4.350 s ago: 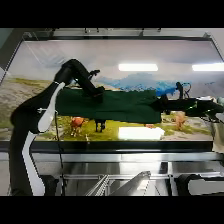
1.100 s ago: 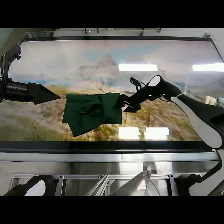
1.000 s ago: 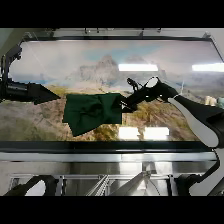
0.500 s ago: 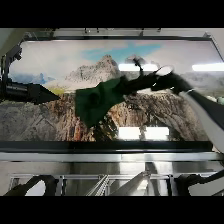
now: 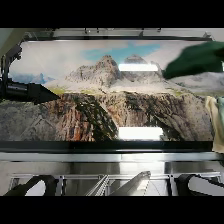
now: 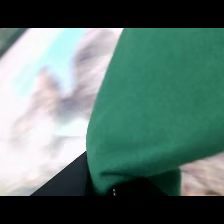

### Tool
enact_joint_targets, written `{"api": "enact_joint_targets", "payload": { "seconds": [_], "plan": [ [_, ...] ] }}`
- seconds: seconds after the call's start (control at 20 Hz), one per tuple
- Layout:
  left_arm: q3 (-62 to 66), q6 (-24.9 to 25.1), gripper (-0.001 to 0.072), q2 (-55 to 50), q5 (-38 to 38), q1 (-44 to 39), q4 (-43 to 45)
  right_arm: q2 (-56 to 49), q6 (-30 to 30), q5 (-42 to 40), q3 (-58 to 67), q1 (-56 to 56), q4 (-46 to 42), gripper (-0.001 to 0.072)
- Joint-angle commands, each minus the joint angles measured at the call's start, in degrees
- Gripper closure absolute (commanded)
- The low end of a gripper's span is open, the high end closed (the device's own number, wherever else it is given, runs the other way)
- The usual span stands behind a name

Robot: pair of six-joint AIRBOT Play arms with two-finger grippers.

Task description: Fold the shirts.

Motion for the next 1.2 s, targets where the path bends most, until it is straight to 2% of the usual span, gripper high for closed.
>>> {"api": "enact_joint_targets", "payload": {
  "seconds": [0.0, 0.1, 0.2, 0.45, 0.5, 0.55, 0.6, 0.65, 0.85, 1.0, 1.05, 1.1, 1.15],
  "plan": [
    [0.0, 0.0, 0.0688, 0.0, -0.6, 0.0, 0.1, 1.6, 4.0, 10.9, -0.7, -14.6, -24.0, 0.0691],
    [0.0, 0.0, 0.0688, 0.0, -1.2, 0.0, 0.1, 2.6, 5.2, 15.2, -3.1, -18.1, -35.1, 0.0691],
    [0.0, 0.0, 0.0688, 0.0, -1.2, -0.1, 0.1, 4.2, 6.5, 16.6, -6.6, -20.3, -41.9, 0.0691],
    [0.0, 0.1, 0.0688, 0.0, -2.2, -0.1, 0.2, 5.0, 7.1, 20.6, -10.5, -21.3, -42.2, 0.0678],
    [0.0, 0.1, 0.0688, 0.0, -2.2, -0.1, 0.2, 4.7, 7.1, 22.6, -10.5, -21.3, -41.1, 0.0556],
    [0.0, 0.1, 0.0688, 0.0, -2.2, -0.1, 0.1, 4.6, 7.1, 25.1, -10.5, -21.3, -40.5, 0.0154],
    [0.0, 0.1, 0.0688, 0.0, -2.2, -0.1, 0.1, 4.6, 7.1, 27.0, -10.5, -21.3, -40.5, 0.0009],
    [0.0, 0.7, 0.0688, 0.0, -2.2, -0.1, 0.1, 4.7, 7.5, 28.8, -10.5, -21.3, -40.5, 0.0009],
    [0.0, 1.3, 0.0688, 0.0, -2.0, -0.1, 0.0, 4.8, 9.9, 32.9, -10.4, -21.2, -35.9, 0.0009],
    [0.1, 1.3, 0.0688, 0.0, -2.8, -0.2, -0.5, 6.7, 9.5, 32.6, -10.5, -20.3, -16.2, 0.0021],
    [0.1, 1.2, 0.0688, 0.0, -2.8, -0.7, -0.4, 7.7, 7.7, 31.6, -10.5, -18.8, -9.9, 0.0228],
    [0.1, 1.2, 0.0689, 0.0, -2.8, -1.7, -0.4, 9.1, 5.3, 30.0, -10.5, -16.2, -5.7, 0.0599],
    [0.1, 1.2, 0.0688, 0.0, -2.5, -3.1, -0.4, 11.2, 3.0, 28.0, -10.5, -12.3, -3.6, 0.0688]
  ]
}}
